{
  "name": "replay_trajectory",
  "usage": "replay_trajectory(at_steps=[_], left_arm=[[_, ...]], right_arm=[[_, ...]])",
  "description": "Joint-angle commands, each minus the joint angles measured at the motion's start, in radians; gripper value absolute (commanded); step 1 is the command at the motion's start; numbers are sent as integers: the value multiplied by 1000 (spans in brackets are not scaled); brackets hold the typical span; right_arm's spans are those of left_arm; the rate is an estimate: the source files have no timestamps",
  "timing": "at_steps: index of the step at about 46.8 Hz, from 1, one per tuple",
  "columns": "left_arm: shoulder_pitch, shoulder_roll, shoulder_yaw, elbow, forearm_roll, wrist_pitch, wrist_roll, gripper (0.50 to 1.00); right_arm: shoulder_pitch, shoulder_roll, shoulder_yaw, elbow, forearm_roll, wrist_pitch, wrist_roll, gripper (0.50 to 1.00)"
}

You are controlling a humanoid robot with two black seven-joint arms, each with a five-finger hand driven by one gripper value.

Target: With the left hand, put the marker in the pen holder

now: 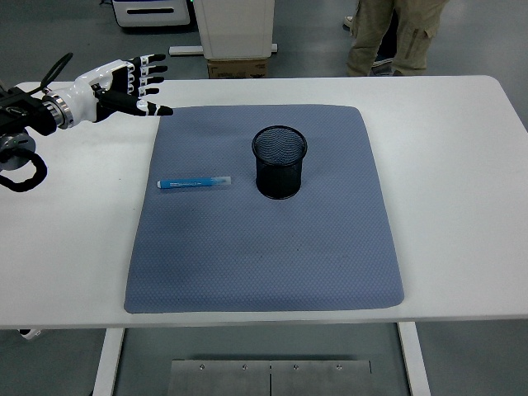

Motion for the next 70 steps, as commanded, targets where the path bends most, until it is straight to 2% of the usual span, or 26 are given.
replay_trajectory(at_steps=[1, 7, 18, 24, 33, 45, 50, 54, 59, 70], left_arm=[[-57, -8, 111, -28, 3, 6, -43, 1000], [-135, -43, 264, -45, 5, 11, -49, 1000], [-204, -117, 531, -55, 33, 20, -46, 1000], [-217, -136, 579, -60, 33, 61, -46, 1000], [-270, -146, 637, -143, 31, 60, -61, 1000], [-355, -198, 735, -166, 22, 40, -64, 1000], [-379, -212, 786, -204, 33, 23, -121, 1000], [-387, -239, 838, -209, 43, 23, -124, 1000], [-395, -262, 876, -209, 69, 24, -89, 1000], [-396, -276, 875, -209, 96, 34, 68, 1000]], right_arm=[[0, 0, 0, 0, 0, 0, 0, 1000], [0, 0, 0, 1, 0, 0, 0, 1000], [0, 0, 0, 0, 0, 0, 0, 1000], [0, 0, 0, 0, 0, 0, 0, 1000], [0, 0, -1, 0, 0, 0, 0, 1000], [0, 0, 0, 0, 0, 0, 0, 1000], [0, 0, 0, 0, 0, 0, 0, 1000], [0, 0, 0, 0, 0, 0, 0, 1000], [0, 0, 0, 0, 0, 0, 0, 1000], [0, 0, -1, 0, 0, 0, 2, 1000]])
